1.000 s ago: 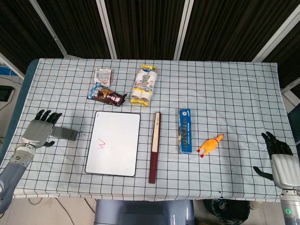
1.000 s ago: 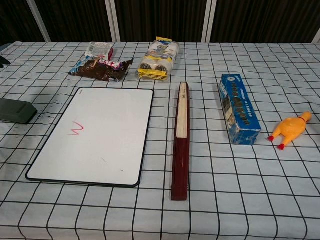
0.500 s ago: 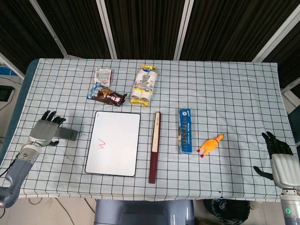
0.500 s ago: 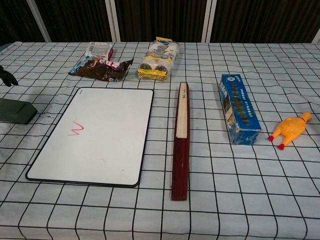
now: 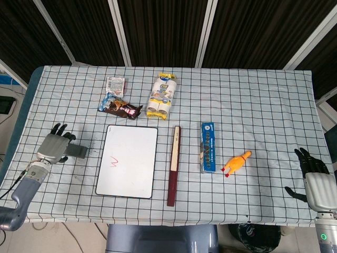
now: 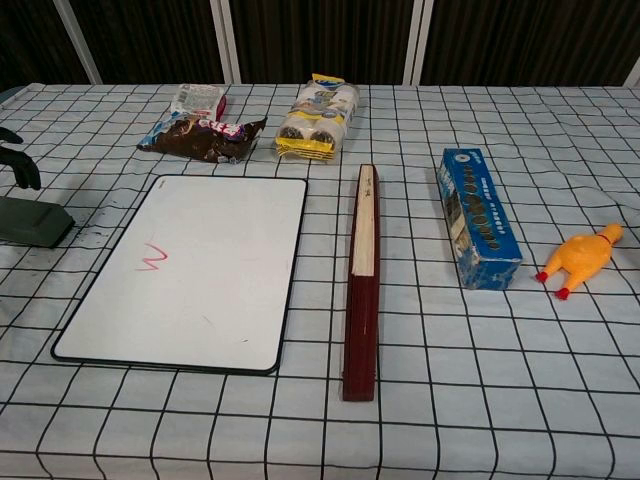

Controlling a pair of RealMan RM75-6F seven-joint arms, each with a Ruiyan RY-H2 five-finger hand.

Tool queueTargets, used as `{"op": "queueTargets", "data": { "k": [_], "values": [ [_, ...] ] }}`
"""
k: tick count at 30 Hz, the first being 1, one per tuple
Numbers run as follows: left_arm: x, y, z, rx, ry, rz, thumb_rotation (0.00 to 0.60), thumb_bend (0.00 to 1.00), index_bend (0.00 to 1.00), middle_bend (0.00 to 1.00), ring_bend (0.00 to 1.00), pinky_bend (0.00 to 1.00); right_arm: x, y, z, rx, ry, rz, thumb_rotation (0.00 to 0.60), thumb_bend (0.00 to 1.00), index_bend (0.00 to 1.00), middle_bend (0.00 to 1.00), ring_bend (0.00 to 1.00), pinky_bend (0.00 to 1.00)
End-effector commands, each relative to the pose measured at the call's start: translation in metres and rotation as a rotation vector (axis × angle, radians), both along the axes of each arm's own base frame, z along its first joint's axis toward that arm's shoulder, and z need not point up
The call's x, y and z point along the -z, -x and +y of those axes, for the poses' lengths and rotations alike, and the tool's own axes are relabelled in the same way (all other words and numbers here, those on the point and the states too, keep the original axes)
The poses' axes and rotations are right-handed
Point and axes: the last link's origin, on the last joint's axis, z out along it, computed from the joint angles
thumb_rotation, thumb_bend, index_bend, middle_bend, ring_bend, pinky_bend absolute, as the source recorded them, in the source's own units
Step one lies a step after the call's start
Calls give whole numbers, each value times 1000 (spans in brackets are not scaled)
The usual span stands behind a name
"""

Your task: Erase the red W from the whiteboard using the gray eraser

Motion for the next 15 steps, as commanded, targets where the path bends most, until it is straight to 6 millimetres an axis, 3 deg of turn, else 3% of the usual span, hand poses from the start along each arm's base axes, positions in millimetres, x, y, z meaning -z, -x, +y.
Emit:
{"op": "queueTargets", "data": {
  "k": [1, 15],
  "values": [
    [3, 0, 1, 5, 5, 7, 600, 161, 310, 295, 0, 0, 0, 0, 0, 0, 0, 0, 600, 127, 48, 80, 174, 187],
    [9, 2, 1, 19, 13, 11, 600, 186, 370, 362, 0, 0, 0, 0, 0, 3, 2, -1, 600, 126, 48, 79, 174, 187]
  ]
}}
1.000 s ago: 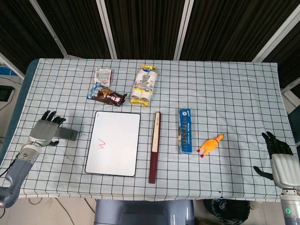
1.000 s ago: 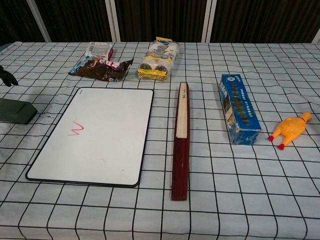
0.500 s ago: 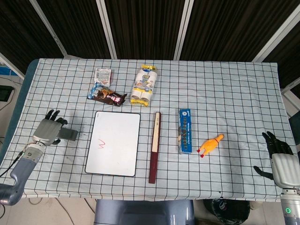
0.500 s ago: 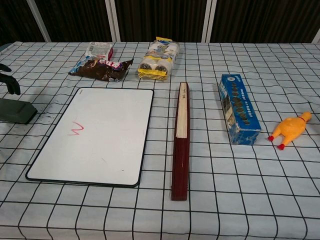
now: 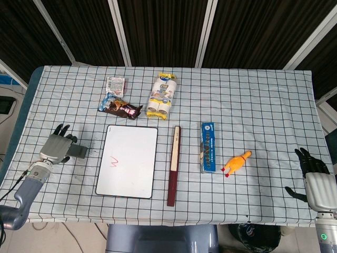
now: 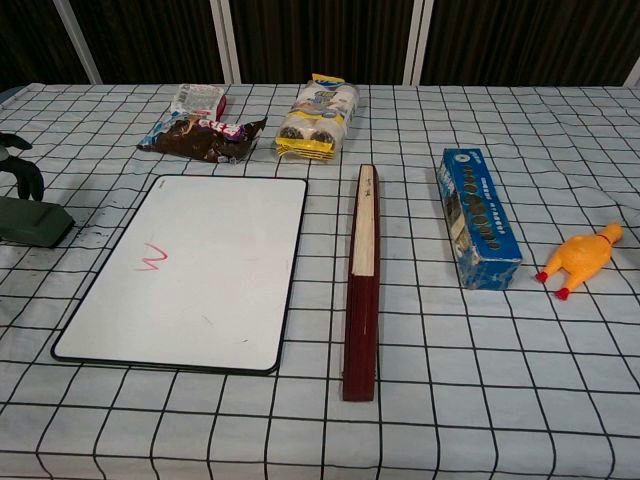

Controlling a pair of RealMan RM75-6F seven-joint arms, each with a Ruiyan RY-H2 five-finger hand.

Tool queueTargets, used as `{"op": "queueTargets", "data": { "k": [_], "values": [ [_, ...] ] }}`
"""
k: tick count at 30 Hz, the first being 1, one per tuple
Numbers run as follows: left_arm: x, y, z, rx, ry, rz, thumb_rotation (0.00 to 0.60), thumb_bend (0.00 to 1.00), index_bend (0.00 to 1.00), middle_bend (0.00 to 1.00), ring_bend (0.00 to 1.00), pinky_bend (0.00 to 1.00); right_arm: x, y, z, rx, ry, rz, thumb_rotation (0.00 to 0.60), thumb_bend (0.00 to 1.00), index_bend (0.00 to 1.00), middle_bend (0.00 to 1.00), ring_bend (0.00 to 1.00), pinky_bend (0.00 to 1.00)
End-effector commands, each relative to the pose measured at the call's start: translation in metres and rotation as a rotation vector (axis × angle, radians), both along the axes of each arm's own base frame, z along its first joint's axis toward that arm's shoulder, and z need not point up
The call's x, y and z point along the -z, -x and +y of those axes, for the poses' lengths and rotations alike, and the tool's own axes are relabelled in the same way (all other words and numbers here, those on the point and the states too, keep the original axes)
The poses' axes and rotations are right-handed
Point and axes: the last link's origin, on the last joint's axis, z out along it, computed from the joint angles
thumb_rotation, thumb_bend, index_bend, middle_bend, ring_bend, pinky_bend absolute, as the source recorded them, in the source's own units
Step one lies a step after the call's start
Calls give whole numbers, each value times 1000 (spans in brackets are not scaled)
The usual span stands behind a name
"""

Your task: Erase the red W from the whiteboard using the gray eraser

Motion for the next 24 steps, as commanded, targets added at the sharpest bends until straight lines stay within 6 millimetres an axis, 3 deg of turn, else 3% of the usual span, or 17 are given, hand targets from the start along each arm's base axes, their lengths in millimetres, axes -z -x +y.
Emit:
{"op": "queueTargets", "data": {
  "k": [1, 15, 20, 24],
  "values": [
    [1, 0, 0, 3, 2, 0, 600, 193, 375, 368, 0, 0, 0, 0, 0, 1, 1, -1, 600, 126, 48, 80, 174, 187],
    [-2, -7, 2, 25, -9, -11, 600, 291, 420, 412, 0, 0, 0, 0, 0, 2, 3, -4, 600, 126, 48, 79, 175, 187],
    [-14, -30, 0, 88, -34, -47, 600, 293, 419, 413, 0, 0, -1, 0, 0, 1, 6, -8, 600, 126, 48, 80, 175, 187],
    [-21, -60, 1, 158, -46, -75, 600, 292, 417, 411, 0, 0, -2, -1, 1, -1, 7, -9, 600, 127, 48, 79, 175, 187]
  ]
}}
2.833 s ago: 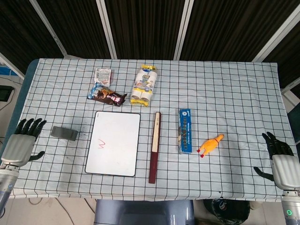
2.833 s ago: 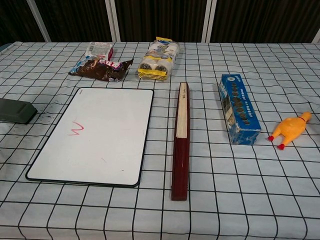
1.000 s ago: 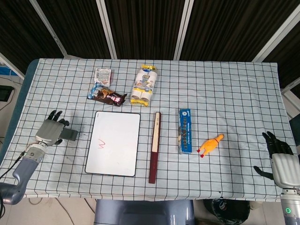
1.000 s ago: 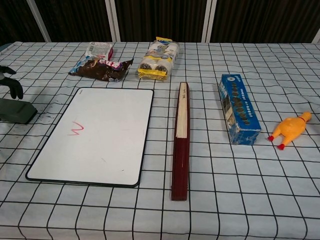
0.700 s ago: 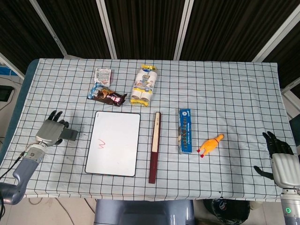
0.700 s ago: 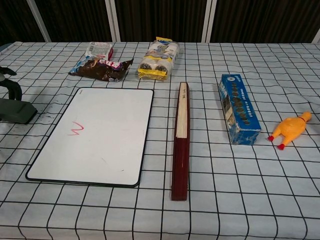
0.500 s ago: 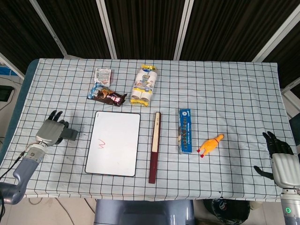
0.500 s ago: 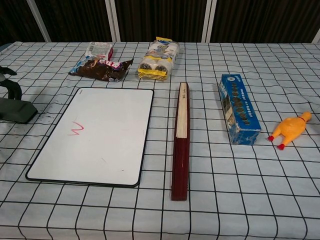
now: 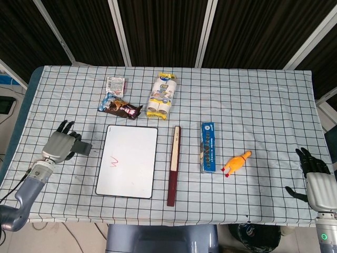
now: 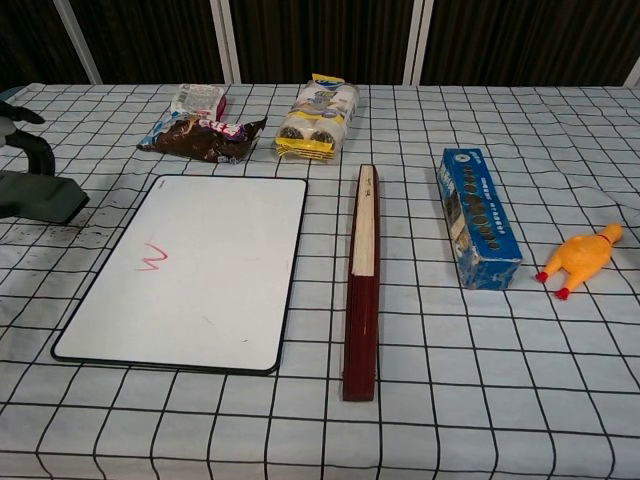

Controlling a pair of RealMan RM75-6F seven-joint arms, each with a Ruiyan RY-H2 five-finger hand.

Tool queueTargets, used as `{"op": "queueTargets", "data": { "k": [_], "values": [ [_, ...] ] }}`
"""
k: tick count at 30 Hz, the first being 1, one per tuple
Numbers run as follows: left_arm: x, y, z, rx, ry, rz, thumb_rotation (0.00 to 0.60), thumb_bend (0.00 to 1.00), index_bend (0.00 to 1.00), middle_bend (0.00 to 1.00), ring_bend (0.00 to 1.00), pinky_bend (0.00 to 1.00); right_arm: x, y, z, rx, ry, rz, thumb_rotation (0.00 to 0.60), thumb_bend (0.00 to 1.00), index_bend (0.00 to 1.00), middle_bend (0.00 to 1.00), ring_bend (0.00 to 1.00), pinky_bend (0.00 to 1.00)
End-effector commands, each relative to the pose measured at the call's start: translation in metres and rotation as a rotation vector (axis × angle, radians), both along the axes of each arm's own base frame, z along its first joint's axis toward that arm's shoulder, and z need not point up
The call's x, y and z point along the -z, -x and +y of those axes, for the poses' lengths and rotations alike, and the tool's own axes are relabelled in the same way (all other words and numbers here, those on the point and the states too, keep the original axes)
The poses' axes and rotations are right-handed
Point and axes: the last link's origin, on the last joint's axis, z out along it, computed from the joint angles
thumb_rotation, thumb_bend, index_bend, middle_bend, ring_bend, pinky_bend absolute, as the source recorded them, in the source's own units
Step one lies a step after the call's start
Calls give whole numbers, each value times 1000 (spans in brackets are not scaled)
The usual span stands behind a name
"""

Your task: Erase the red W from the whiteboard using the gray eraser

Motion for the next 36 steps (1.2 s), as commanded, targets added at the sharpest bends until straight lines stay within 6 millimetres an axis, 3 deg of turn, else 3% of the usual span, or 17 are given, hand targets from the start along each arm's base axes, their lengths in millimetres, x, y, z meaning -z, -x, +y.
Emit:
{"op": "queueTargets", "data": {
  "k": [1, 7, 14, 20, 25, 36],
  "values": [
    [-10, -35, 3, 85, -20, -18, 600, 292, 417, 411, 0, 0, 0, 0, 0, 0, 1, -1, 600, 126, 48, 80, 175, 187],
    [8, -87, 7, 170, 48, -17, 600, 292, 417, 411, 0, 0, 0, 0, 0, 3, 2, -5, 600, 126, 48, 80, 176, 187],
    [45, -117, 13, 196, 110, 57, 600, 293, 411, 411, 0, 0, -1, 0, 0, 1, 1, -4, 600, 126, 48, 80, 175, 187],
    [81, -116, 8, 189, 160, 123, 600, 293, 406, 411, 0, 0, 0, 0, 1, -1, -1, -3, 600, 127, 48, 80, 176, 187],
    [98, -108, 7, 175, 168, 153, 600, 293, 406, 411, 0, 0, -1, 0, 1, -1, 2, -4, 600, 126, 48, 79, 175, 187],
    [100, -97, -9, 163, 209, 146, 600, 292, 407, 414, 0, 0, 0, 0, 1, -3, 1, -1, 600, 126, 48, 79, 175, 187]
  ]
}}
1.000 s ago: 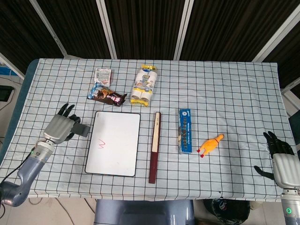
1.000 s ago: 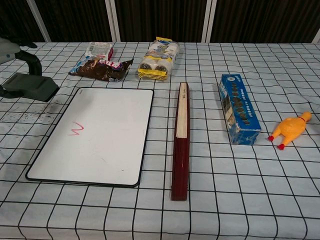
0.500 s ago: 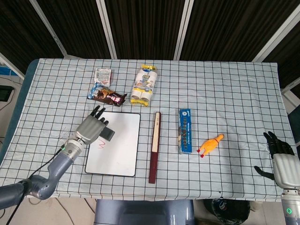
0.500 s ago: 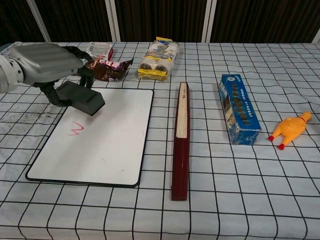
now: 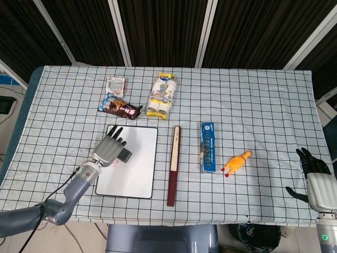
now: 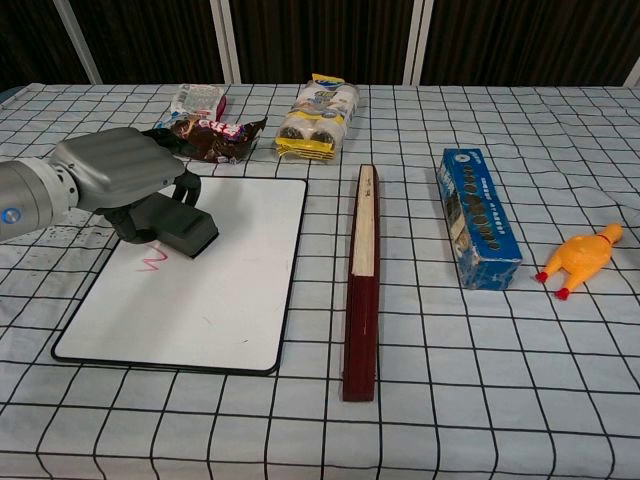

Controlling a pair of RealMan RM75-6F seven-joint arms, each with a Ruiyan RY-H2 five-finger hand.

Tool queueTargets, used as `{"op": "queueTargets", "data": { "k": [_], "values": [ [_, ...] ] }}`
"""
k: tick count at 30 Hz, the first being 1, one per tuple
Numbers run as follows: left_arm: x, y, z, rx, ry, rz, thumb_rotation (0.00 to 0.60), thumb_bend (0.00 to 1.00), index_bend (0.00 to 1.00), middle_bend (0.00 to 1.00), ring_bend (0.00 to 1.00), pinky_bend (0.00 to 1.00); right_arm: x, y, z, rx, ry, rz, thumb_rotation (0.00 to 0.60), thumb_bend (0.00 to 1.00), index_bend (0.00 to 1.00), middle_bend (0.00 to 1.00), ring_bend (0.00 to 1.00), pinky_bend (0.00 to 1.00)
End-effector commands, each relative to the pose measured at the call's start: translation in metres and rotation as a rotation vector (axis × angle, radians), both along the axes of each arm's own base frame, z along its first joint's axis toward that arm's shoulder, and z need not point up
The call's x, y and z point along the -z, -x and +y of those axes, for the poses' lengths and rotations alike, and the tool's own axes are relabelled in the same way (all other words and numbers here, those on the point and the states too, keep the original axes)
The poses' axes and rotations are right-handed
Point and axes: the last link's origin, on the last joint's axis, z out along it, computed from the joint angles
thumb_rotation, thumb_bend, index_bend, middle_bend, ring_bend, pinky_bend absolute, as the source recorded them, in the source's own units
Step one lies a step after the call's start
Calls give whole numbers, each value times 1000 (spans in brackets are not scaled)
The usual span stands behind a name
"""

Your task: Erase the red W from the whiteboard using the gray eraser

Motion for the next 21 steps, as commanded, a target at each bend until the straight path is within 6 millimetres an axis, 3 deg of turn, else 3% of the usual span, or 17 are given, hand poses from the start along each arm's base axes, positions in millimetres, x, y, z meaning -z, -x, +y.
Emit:
{"op": "queueTargets", "data": {
  "k": [1, 16, 21],
  "values": [
    [-2, 6, -10, -15, 28, 0, 600, 292, 407, 414, 0, 0, 0, 0, 0, 0, 0, 0, 600, 126, 48, 80, 175, 187],
    [-22, 25, -52, -46, 111, 13, 600, 292, 404, 410, 0, 0, -1, 0, 0, -3, 6, -1, 600, 126, 48, 80, 175, 187],
    [-25, 22, -48, -18, 87, 11, 600, 292, 404, 410, 0, 0, 0, -1, 0, -5, 5, -1, 600, 127, 48, 80, 175, 187]
  ]
}}
